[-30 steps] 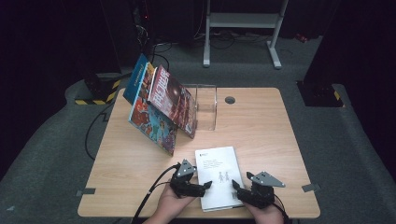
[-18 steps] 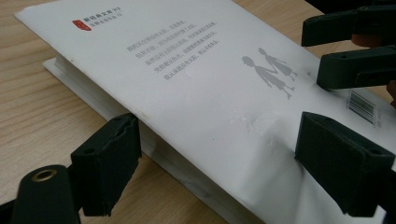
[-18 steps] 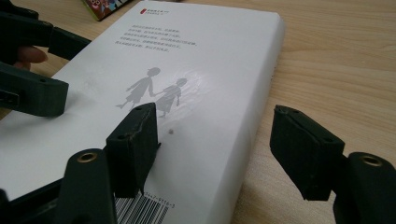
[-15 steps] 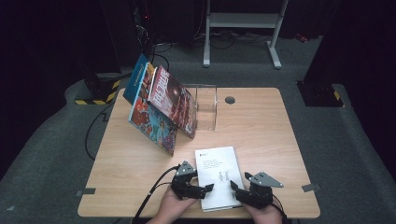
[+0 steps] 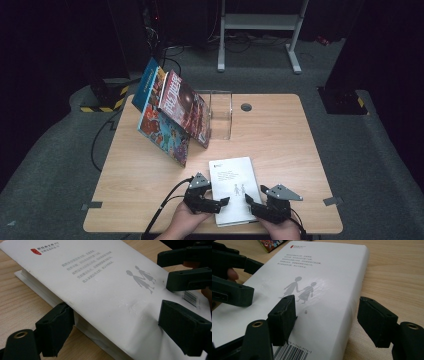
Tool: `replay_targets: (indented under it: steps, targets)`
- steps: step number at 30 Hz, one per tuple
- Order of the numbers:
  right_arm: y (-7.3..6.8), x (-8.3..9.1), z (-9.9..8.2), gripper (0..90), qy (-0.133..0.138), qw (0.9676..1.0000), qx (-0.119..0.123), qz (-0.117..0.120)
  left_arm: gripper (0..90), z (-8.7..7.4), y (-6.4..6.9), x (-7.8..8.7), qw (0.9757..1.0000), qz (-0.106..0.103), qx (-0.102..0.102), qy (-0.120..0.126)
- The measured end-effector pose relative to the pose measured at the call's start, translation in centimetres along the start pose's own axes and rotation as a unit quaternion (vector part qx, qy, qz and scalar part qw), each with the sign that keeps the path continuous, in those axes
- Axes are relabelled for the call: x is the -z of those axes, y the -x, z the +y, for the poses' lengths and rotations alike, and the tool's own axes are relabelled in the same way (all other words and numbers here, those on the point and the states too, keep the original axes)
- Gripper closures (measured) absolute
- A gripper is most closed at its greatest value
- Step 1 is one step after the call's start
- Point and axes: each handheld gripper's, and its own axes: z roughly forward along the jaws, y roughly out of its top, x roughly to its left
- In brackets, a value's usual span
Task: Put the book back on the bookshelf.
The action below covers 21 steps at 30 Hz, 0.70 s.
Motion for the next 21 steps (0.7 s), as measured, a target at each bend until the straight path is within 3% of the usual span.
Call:
replay_targets:
  steps: [21]
  targets:
    - [0.12,-0.04,0.02,31.1,-0.002,1.0,-0.004,0.004,15.5,0.0,0.04,0.03,0.9999,0.009,-0.005,0.006]
